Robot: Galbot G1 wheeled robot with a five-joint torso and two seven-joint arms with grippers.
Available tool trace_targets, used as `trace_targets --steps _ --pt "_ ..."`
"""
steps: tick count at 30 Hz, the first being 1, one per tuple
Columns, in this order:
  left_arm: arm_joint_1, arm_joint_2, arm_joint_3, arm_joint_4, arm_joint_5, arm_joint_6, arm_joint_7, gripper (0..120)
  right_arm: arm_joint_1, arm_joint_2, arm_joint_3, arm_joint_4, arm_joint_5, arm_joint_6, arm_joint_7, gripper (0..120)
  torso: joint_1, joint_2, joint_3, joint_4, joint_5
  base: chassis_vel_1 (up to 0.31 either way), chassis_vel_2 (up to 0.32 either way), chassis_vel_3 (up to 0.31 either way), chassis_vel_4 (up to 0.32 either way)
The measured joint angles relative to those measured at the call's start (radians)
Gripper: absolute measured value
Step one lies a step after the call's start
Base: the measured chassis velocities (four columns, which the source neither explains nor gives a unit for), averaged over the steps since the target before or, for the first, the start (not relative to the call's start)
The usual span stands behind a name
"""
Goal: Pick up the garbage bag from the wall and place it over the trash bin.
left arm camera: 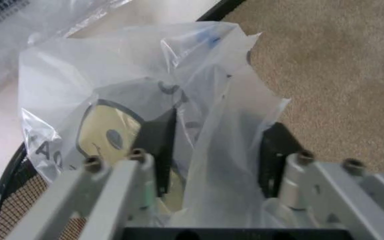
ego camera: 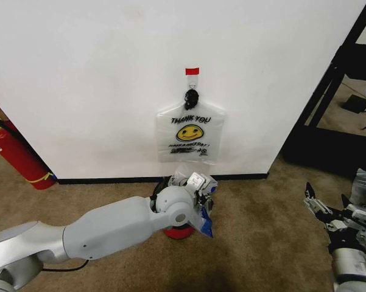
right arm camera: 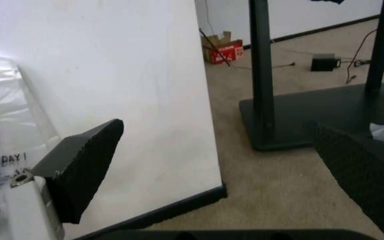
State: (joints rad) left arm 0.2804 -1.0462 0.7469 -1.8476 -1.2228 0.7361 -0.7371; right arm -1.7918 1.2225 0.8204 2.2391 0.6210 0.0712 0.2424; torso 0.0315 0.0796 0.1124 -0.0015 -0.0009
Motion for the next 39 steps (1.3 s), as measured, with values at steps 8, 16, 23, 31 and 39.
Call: trace_targets --steps 8,16,23,31,39 --pt "0.039 0.005 -0.022 -0.009 0.032 0.0 0.0 6 -0.001 -0.02 -0.084 -0.05 -0.027 -0.002 -0.046 100 0.0 0.0 0.0 0.0 0.0 0.0 0.0 0.0 0.0" --pt "0.044 0.004 -0.029 -0.015 0.042 -0.001 0.0 0 0.014 -0.051 -0.169 -0.084 -0.059 0.0 -0.113 100 0.0 0.0 0.0 -0.0001 0.0002 0.0 0.0 0.0 0.0" --pt "0.04 -0.02 -0.017 -0.014 0.056 -0.001 0.001 0 0.151 -0.119 -0.286 -0.138 -0.088 -0.061 -0.195 100 0.0 0.0 0.0 0.0007 -0.0001 0.0 0.0 0.0 0.0" --pt "0.026 -0.035 -0.002 0.035 0.128 -0.001 0.056 0 0.353 -0.16 -0.449 -0.298 -0.093 -0.14 -0.213 100 0.0 0.0 0.0 -0.0003 0.0 0.0 0.0 0.0 0.0" --pt "0.039 -0.004 -0.02 0.037 0.139 -0.001 0.068 0 0.412 -0.152 -0.534 -0.338 -0.119 -0.164 -0.214 100 0.0 0.0 0.0 0.0002 -0.0004 0.0 0.0 0.0 0.0"
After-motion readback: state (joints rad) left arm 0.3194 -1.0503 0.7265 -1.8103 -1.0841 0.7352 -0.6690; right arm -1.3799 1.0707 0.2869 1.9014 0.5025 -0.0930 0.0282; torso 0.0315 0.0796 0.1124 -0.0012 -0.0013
